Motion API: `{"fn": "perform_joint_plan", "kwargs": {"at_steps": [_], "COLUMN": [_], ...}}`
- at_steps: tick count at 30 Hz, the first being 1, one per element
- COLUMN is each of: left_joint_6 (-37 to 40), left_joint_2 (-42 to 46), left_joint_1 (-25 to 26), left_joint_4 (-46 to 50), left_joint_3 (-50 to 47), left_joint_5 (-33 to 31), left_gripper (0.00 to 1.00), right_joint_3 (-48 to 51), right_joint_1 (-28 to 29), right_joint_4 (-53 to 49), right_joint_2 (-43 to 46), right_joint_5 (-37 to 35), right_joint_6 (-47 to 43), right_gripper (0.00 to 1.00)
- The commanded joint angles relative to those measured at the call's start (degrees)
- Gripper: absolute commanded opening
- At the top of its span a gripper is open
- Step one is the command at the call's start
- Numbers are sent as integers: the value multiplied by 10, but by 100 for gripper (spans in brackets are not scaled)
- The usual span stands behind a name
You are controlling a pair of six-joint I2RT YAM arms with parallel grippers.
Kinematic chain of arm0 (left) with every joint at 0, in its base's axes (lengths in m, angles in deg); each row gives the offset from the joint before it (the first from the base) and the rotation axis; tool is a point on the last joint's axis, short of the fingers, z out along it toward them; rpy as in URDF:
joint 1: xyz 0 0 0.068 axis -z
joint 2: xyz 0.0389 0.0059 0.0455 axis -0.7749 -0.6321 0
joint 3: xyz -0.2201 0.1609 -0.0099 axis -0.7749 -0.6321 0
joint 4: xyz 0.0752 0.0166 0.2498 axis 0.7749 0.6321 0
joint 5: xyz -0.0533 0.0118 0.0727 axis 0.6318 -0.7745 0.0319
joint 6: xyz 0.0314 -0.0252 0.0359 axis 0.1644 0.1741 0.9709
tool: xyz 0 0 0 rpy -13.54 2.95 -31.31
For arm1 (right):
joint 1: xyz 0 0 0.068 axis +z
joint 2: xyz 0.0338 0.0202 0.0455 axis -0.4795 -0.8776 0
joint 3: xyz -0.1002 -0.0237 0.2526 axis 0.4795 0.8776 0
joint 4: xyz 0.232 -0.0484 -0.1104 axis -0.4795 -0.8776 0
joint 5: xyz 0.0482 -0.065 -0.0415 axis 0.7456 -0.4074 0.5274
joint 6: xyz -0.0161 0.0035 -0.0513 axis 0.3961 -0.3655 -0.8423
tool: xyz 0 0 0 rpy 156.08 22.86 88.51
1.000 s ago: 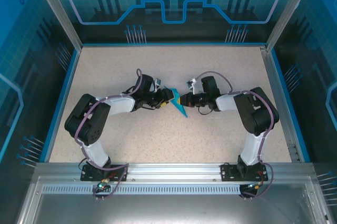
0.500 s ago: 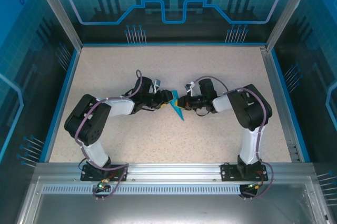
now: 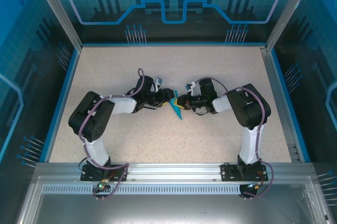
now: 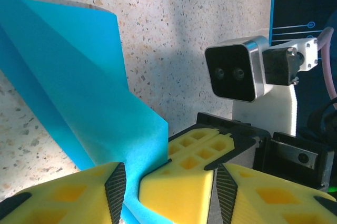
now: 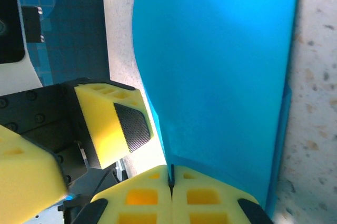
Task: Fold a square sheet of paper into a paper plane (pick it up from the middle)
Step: Fold the wing for the fifth time at the center of the table.
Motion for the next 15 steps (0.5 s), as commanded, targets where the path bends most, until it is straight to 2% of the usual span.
{"fn": "perform_joint_plan", "kwargs": {"at_steps": [1, 15], "left_joint_6": [5, 11], "left_joint_2": [-8, -38], "left_joint_1": [1, 6], "left_joint_4": [-16, -5], "left_joint_3": [20, 43], "left_joint_5": [15, 19], "left_gripper": [52, 51], "right_joint_3": [10, 31], "right_joint_1": [-8, -18], "right_joint_4": [9, 20], "right_joint_2": [-16, -25], "right_joint_5": [2, -19], "right_joint_6": [19, 47], "right_gripper": [5, 5]}}
